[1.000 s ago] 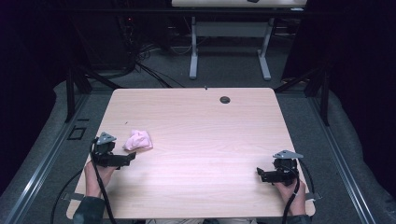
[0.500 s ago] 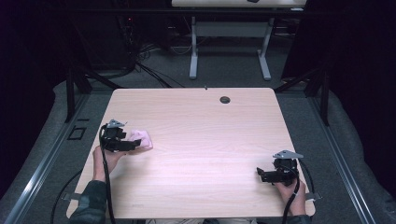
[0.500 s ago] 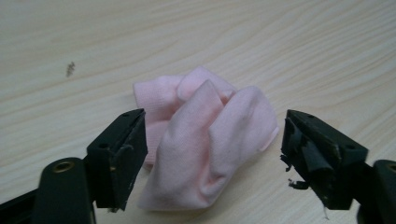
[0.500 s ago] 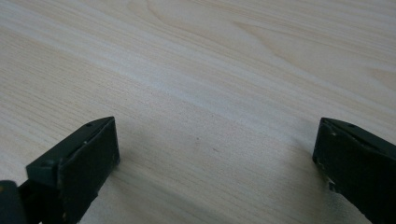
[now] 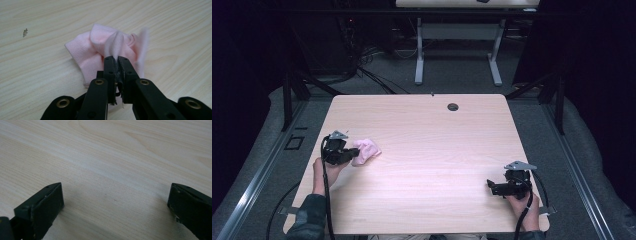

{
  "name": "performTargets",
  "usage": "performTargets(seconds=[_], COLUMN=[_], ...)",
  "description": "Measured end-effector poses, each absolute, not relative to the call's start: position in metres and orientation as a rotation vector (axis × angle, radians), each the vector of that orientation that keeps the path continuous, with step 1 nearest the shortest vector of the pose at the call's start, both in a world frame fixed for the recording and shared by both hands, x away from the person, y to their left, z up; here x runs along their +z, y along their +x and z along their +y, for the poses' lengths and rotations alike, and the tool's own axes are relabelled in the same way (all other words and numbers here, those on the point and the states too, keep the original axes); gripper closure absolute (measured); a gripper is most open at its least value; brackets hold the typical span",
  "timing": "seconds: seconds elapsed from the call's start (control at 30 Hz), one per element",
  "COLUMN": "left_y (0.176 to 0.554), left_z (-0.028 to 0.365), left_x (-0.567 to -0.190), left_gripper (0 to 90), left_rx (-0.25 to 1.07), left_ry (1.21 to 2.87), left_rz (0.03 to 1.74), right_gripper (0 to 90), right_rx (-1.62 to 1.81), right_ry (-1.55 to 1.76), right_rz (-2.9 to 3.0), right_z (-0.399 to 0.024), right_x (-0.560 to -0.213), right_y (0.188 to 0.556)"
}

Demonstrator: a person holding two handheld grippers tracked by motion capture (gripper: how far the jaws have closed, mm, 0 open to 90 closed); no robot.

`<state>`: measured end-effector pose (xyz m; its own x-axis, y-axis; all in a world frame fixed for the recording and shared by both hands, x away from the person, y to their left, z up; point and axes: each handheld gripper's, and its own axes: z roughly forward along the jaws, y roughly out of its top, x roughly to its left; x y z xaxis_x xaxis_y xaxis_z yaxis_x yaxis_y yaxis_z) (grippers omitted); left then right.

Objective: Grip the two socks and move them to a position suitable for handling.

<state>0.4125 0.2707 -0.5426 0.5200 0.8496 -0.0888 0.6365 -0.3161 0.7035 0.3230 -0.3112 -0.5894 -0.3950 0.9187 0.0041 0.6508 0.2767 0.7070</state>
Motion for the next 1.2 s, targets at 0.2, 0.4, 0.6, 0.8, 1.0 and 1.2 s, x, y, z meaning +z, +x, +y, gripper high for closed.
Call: performTargets(seconds=[0.2, 0.4, 0.6, 0.8, 1.0, 1.2], left_y=[0.405, 0.392, 0.378, 0.367, 0.353, 0.347], left_z=[0.270, 0.265, 0.251, 0.231, 0.196, 0.168], left_x=[-0.533, -0.515, -0.496, -0.479, -0.465, -0.468], left_gripper=[87.3, 87.5, 87.5, 87.4, 87.5, 87.4], left_rx=[0.428, 0.448, 0.451, 0.443, 0.412, 0.358], left_ry=[2.040, 2.026, 2.002, 2.004, 2.014, 2.036], left_rz=[1.176, 1.120, 1.047, 0.954, 0.822, 0.742], right_gripper=[0.0, 0.0, 0.0, 0.0, 0.0, 0.0], right_rx=[0.892, 0.893, 0.892, 0.892, 0.892, 0.892], right_ry=[1.416, 1.416, 1.417, 1.417, 1.416, 1.416], right_rz=[2.145, 2.145, 2.145, 2.144, 2.145, 2.144], right_z=[-0.311, -0.311, -0.311, -0.311, -0.311, -0.311], right_x=[-0.589, -0.589, -0.589, -0.589, -0.589, -0.589], right_y=[0.323, 0.323, 0.323, 0.323, 0.323, 0.323])
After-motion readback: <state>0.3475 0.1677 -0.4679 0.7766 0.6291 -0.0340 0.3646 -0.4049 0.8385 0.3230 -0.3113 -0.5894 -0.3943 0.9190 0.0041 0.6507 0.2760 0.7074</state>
